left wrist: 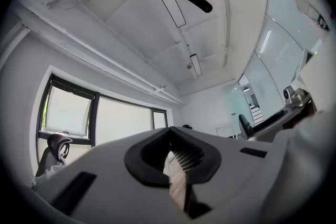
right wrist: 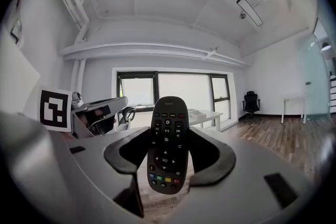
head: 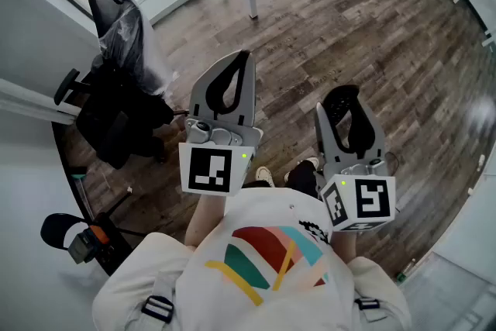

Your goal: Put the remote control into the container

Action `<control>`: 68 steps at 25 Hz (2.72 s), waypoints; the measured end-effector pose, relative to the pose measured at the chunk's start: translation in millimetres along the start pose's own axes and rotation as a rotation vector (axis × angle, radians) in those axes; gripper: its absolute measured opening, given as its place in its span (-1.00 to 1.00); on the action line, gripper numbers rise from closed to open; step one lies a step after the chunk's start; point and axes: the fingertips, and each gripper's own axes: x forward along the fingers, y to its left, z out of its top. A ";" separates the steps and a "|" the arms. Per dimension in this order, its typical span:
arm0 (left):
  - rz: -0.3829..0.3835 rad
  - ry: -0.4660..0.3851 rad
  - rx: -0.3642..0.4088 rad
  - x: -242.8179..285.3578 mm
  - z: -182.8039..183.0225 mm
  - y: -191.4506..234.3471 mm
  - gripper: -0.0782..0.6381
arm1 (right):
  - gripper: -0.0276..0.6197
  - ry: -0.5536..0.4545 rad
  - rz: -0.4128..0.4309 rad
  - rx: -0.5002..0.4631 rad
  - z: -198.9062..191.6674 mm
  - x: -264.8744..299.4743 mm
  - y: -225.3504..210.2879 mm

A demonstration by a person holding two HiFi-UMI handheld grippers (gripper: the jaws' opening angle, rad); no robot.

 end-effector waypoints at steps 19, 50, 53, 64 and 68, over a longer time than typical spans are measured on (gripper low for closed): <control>0.040 0.041 -0.058 4.3 -29.2 18.0 -0.76 | -0.18 0.067 -0.019 0.011 -25.0 5.1 -12.1; 0.128 0.065 -0.011 306.8 -104.5 157.8 -0.76 | -0.18 0.157 0.102 -0.048 -5.9 321.2 -149.4; 0.131 0.050 0.000 331.3 -102.6 177.5 -0.76 | -0.18 0.145 0.105 -0.039 2.9 350.4 -152.8; 0.086 -0.031 0.004 425.5 -86.2 233.1 -0.76 | -0.18 0.052 0.044 -0.045 60.5 437.0 -182.8; 0.043 -0.046 0.024 449.2 -86.9 246.8 -0.76 | -0.18 0.085 0.013 0.000 48.7 461.7 -187.1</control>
